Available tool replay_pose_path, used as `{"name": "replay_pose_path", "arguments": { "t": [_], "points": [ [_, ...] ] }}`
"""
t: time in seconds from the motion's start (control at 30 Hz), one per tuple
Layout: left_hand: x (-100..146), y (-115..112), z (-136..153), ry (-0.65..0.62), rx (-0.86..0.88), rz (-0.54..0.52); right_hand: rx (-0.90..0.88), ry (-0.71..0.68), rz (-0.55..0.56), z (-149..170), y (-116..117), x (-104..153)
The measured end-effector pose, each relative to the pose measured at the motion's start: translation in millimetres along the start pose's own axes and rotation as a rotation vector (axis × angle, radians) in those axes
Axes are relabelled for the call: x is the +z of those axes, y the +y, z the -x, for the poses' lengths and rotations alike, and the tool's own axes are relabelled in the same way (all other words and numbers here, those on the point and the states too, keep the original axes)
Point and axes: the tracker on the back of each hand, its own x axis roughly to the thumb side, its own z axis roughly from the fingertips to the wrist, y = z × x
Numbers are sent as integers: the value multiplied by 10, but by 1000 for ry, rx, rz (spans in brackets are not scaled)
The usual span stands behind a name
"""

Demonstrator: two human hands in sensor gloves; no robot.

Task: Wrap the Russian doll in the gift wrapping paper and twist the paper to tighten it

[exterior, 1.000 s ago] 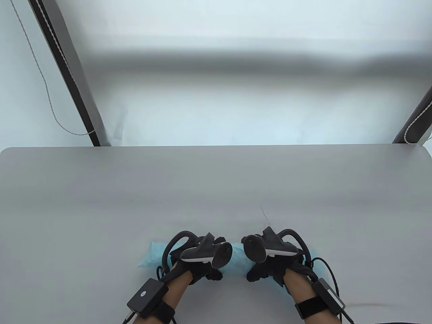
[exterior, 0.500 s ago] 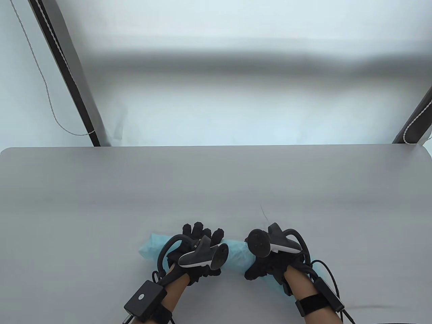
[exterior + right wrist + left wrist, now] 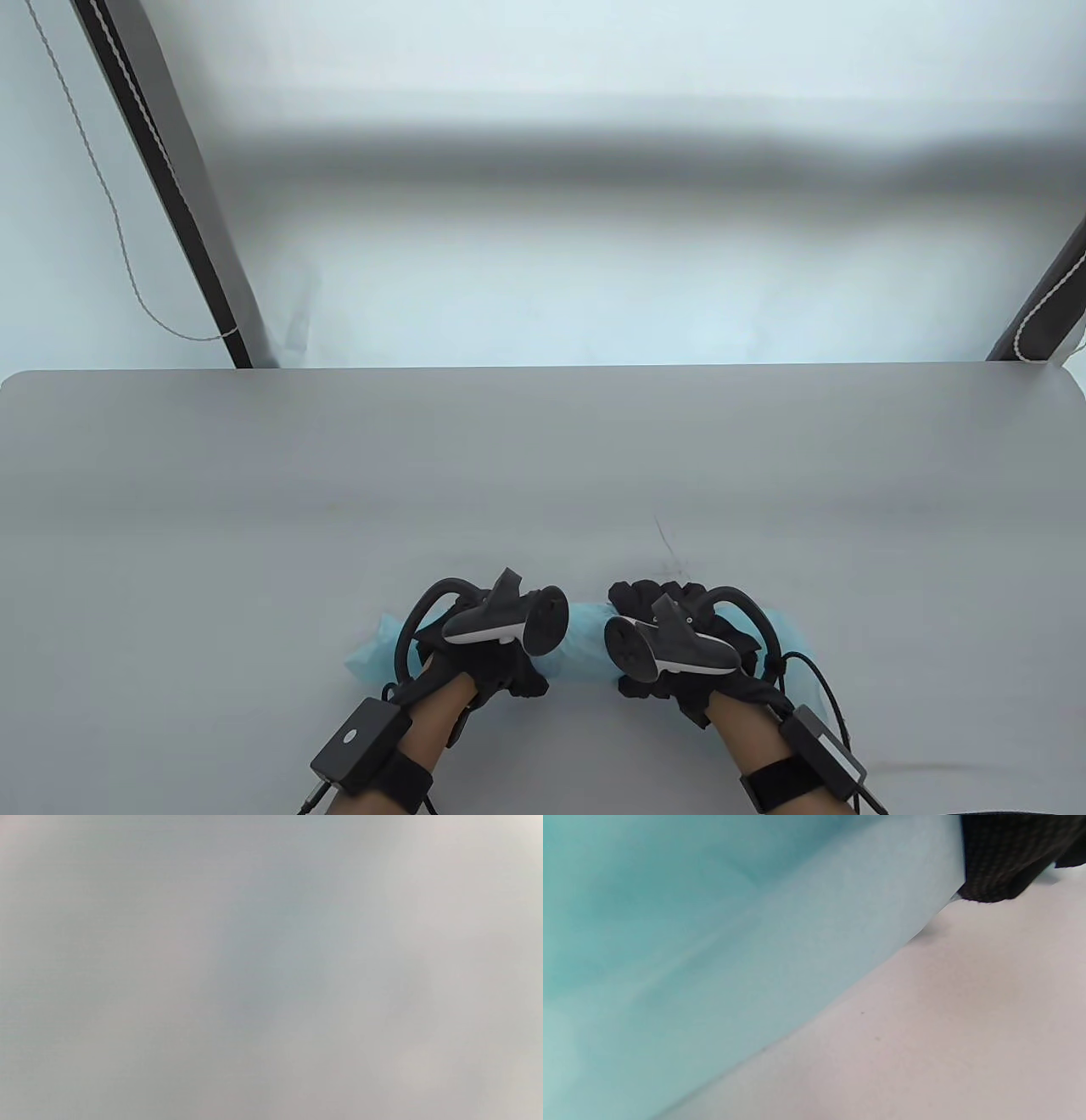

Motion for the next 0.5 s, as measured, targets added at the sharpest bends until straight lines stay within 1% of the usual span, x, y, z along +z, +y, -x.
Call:
{"name": "replay_pose_path", "arguments": {
  "t": [0.1, 0.17, 0.37, 0.43, 0.5],
  "points": [
    [7, -11, 33, -22, 29, 16, -76, -34, -5, 37, 9, -15],
    [24, -36, 28, -26, 26, 9, -141, -52, -32, 87, 14, -28],
    [13, -50, -125, 47, -119, -17, -223, -37, -132, 135, -14, -62],
    [4, -62, -162, 54, -146, -58, -264, -21, -188, 167, -21, -78],
    [-9, -85, -198, 52, -179, -97, -342, -6, -287, 221, -16, -98]
  ]
}}
